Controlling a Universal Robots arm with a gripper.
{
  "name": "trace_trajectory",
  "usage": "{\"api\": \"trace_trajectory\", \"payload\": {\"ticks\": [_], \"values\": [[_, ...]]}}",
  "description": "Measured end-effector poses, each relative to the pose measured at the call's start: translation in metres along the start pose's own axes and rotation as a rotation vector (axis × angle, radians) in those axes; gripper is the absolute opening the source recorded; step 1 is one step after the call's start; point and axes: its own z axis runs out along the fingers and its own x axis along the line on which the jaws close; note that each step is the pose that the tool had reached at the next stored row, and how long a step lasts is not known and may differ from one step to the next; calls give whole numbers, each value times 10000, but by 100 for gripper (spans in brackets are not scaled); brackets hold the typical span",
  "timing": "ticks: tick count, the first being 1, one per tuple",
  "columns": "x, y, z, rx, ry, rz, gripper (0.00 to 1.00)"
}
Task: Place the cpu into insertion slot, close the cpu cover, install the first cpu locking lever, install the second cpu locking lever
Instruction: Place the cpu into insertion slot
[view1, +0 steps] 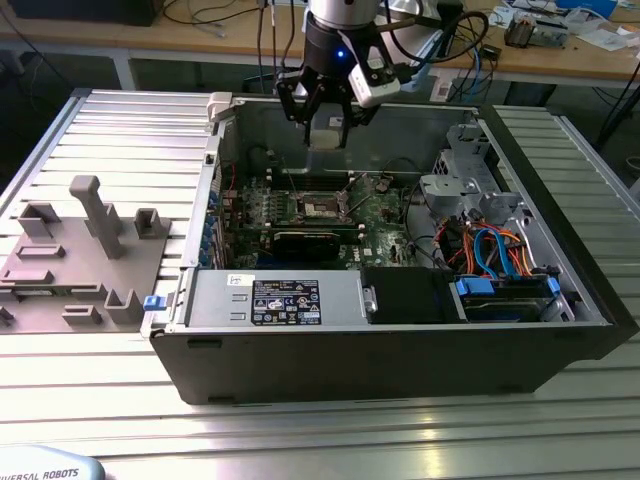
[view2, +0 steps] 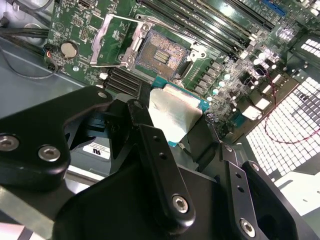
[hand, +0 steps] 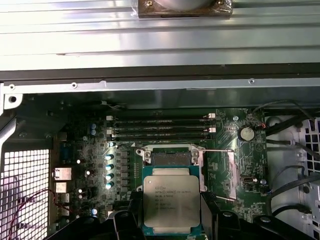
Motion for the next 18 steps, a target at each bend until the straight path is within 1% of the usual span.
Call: {"api": "trace_trajectory", "payload": {"ticks": [8,15,16,18], "values": [[-36,-1,23,2,1,1,54],[-37,-2,25,1,0,3,54],[-37,-1,25,1,-1,18,54],[-37,-2,26,-4,-19,209,54]]}}
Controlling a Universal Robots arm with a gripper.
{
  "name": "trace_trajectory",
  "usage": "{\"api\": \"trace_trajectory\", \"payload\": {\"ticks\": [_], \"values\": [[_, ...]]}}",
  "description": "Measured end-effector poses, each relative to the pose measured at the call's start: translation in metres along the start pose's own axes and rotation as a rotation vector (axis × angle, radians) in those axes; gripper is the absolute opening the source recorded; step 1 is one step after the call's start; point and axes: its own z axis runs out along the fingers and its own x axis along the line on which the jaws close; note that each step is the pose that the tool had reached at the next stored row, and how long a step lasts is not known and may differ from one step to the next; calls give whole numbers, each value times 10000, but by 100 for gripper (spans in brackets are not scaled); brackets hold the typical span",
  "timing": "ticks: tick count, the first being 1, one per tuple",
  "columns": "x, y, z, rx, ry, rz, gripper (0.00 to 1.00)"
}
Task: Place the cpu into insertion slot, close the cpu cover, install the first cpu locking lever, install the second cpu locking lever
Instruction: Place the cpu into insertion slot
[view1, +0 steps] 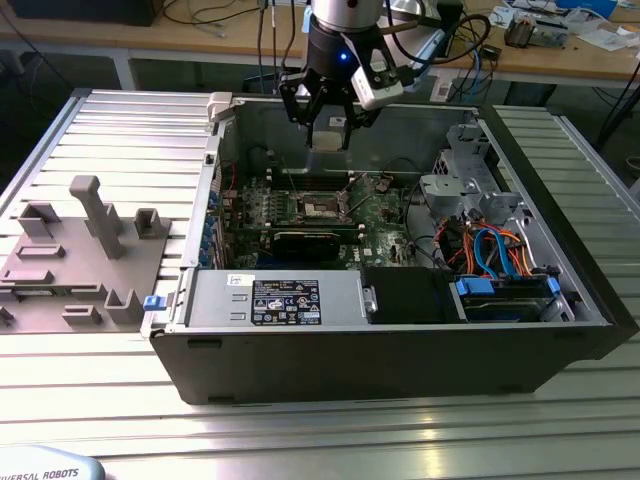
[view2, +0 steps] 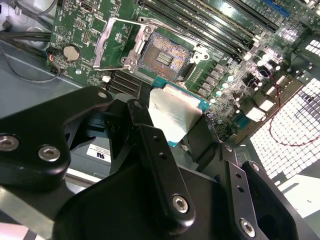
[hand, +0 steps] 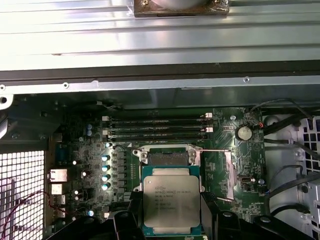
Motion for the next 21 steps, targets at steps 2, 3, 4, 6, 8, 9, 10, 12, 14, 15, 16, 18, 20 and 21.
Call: {"api": "trace_trajectory", "payload": {"ticks": [2,3,4,6,8,9,10,12,14,15,16,18,20,21], "values": [[0,-1,1,-2,-16,195,54],[0,-1,1,-3,-22,255,54],[0,-1,2,-5,-30,344,54],[0,-1,2,-6,-37,424,54],[1,-1,2,-4,-43,496,54],[1,-2,2,1,-46,530,54],[1,-2,3,2,-50,567,54],[0,-1,3,0,-53,600,54],[0,-1,4,0,-57,641,54],[0,-1,4,0,-58,655,54],[1,-1,4,0,-62,701,54],[0,-1,5,-1,-66,731,54],[0,-1,5,1,-68,756,54],[0,-1,5,2,-71,790,54]]}}
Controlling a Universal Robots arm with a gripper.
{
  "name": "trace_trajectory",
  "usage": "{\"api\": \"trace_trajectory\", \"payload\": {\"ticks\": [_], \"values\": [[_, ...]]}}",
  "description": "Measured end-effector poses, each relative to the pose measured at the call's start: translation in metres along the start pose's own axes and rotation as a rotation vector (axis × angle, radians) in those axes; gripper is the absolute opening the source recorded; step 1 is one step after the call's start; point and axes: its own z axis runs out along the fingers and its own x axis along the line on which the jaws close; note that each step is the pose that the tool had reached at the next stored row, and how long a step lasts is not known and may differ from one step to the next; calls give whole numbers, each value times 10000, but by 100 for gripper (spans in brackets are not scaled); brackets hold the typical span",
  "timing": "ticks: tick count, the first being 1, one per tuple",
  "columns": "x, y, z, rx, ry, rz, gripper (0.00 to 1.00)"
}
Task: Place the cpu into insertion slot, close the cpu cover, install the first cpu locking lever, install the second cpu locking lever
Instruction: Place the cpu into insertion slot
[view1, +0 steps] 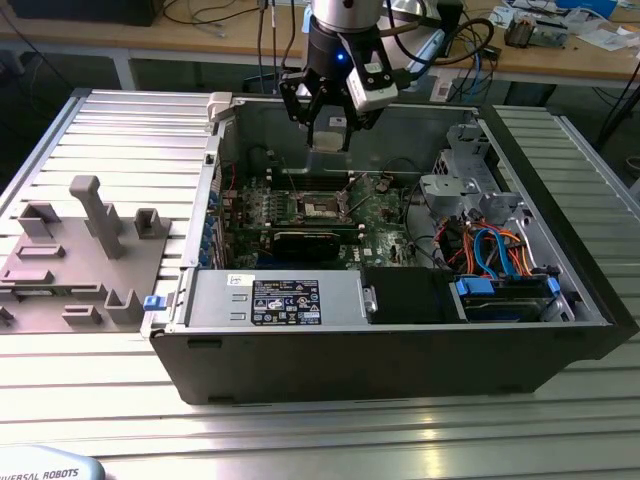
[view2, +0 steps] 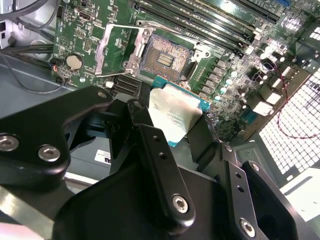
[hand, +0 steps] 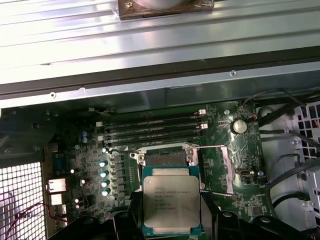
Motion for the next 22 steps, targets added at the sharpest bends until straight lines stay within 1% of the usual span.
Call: {"api": "trace_trajectory", "payload": {"ticks": [22], "values": [[0,-1,6,-6,-52,589,54]]}}
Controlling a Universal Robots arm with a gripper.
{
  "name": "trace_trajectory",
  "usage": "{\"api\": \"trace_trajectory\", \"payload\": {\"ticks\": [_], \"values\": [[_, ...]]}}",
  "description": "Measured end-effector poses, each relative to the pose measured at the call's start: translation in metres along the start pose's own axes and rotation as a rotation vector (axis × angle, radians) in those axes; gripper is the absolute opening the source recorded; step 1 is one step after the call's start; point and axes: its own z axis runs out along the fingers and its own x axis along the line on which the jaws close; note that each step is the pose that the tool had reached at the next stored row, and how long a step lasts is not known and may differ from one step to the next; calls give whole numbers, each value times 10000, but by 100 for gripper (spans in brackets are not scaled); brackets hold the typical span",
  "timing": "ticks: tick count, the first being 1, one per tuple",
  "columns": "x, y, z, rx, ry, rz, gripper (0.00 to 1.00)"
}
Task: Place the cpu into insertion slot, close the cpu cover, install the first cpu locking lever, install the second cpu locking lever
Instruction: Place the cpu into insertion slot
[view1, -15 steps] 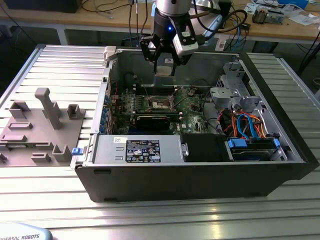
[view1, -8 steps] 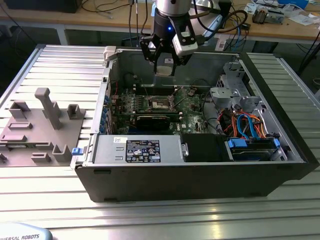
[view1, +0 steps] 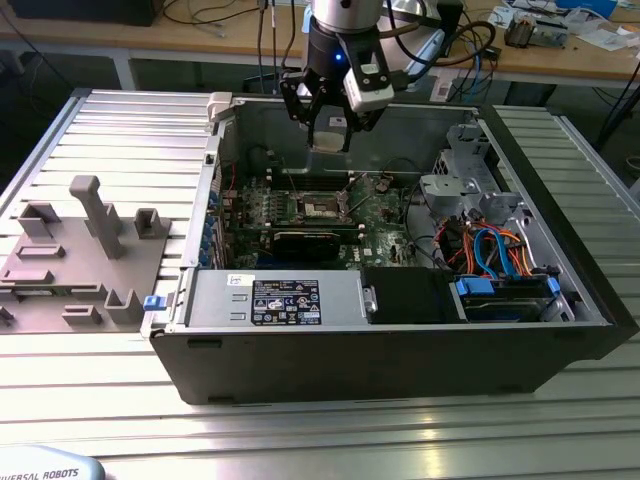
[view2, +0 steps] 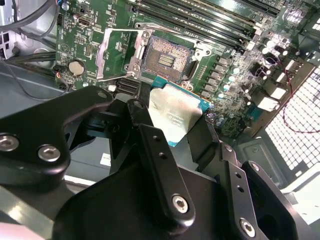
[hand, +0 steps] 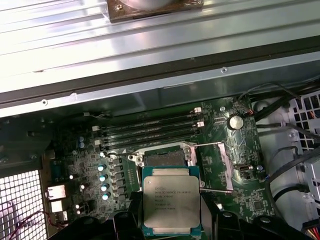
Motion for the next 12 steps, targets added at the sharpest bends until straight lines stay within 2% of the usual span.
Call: {"api": "trace_trajectory", "payload": {"ticks": [12], "values": [[0,0,3,-5,-24,266,54]]}}
